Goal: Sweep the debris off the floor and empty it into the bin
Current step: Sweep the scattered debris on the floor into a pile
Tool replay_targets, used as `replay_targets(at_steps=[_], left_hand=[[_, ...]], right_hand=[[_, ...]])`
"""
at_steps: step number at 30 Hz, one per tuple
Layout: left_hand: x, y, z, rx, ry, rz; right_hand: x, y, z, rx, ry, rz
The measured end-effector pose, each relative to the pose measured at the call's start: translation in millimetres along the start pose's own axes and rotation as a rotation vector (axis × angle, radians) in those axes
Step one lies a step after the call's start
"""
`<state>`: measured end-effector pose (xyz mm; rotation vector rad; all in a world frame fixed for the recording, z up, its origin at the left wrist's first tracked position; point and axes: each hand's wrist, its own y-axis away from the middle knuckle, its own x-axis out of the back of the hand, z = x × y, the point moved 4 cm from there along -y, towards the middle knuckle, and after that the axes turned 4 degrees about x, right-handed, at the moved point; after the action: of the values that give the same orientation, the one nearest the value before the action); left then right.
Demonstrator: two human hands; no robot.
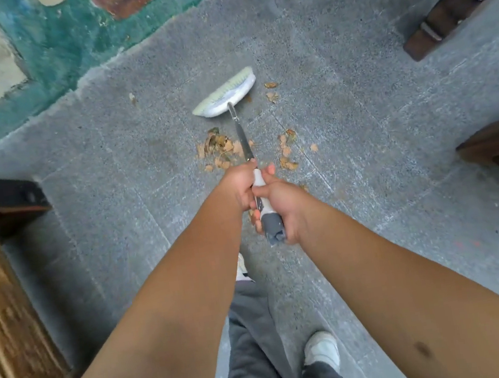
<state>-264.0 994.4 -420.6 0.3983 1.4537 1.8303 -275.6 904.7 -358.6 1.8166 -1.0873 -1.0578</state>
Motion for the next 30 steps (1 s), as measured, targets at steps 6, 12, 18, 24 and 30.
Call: replay_targets(at_steps=[6, 12, 18, 24, 30], left_hand=[[-3, 31, -85, 0.042, -0.015, 0.084], [-1, 54, -149, 0.041, 0.053, 0.117], [-5, 55, -112, -0.062, 0.009, 0.1], [-20, 42, -43, -0.122, -0.203, -0.058], [-29, 10, 0, -0.175, -0.372, -0.11]], right_hand=[[38, 50, 72, -0.011, 0.034, -0.02], [64, 94, 119, 0.075, 0.089, 0.021], [51, 85, 98, 0.181, 0.093, 0.019], [31, 42, 35, 0.23, -0.024, 0.057], [16, -3, 10, 0.227, -0.283, 0.026]])
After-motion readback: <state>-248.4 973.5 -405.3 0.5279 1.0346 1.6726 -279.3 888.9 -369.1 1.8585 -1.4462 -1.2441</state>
